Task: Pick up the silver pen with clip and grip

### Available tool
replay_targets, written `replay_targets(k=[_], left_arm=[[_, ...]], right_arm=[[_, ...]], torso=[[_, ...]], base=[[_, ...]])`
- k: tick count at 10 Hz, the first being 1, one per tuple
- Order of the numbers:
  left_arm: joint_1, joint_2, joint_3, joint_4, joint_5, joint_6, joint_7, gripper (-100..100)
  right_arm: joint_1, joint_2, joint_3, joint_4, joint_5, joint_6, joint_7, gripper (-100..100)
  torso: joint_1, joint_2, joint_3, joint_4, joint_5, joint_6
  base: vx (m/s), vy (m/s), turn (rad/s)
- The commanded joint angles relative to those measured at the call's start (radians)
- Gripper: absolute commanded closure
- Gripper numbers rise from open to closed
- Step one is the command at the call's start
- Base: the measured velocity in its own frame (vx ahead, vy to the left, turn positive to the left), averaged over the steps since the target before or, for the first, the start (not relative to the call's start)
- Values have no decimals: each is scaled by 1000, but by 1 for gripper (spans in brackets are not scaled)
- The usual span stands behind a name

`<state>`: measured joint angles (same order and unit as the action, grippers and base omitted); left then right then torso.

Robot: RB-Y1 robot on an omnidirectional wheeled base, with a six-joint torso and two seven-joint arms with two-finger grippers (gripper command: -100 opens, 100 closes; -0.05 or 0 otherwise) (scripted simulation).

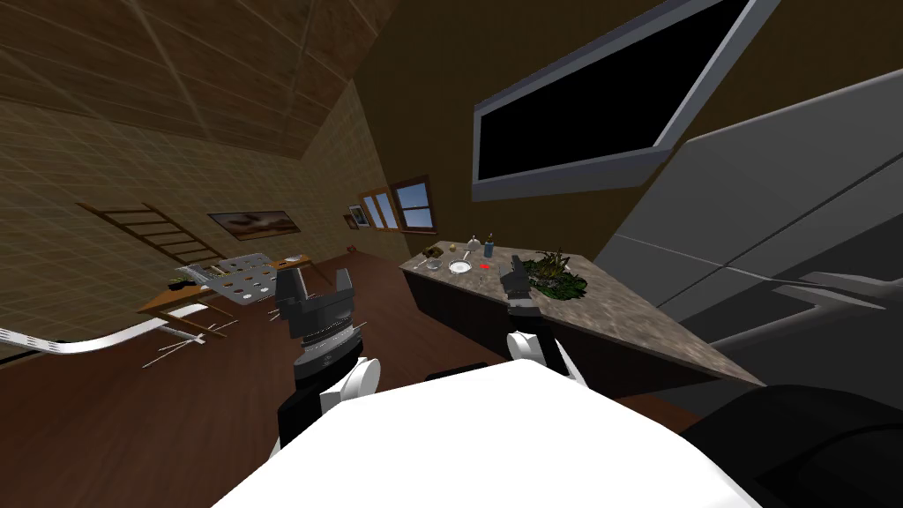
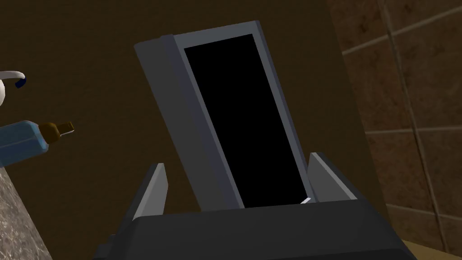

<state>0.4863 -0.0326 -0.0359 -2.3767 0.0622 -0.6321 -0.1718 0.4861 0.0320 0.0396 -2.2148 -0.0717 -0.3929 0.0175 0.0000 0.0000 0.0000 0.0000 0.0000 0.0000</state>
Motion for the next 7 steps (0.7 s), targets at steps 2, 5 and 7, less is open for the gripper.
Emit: replay_targets(k=[2,5,7], left_arm=[[0,0,0,0,0,0,0,0],[0,0,0,0,0,0,0,0],[0,0,0,0,0,0,0,0]], right_arm=[[-9,-74,-7,7,12,-8,21,-100],[-21,-150,-16,16,32,-21,52,-100],[-36,-216,-26,29,59,-38,95,-100]], torso=[[-1,1,0,0,0,0],[-2,3,2,1,0,0],[-1,2,1,0,0,0]], base=[[-21,-9,58],[-41,-17,65],[-37,-13,94]])
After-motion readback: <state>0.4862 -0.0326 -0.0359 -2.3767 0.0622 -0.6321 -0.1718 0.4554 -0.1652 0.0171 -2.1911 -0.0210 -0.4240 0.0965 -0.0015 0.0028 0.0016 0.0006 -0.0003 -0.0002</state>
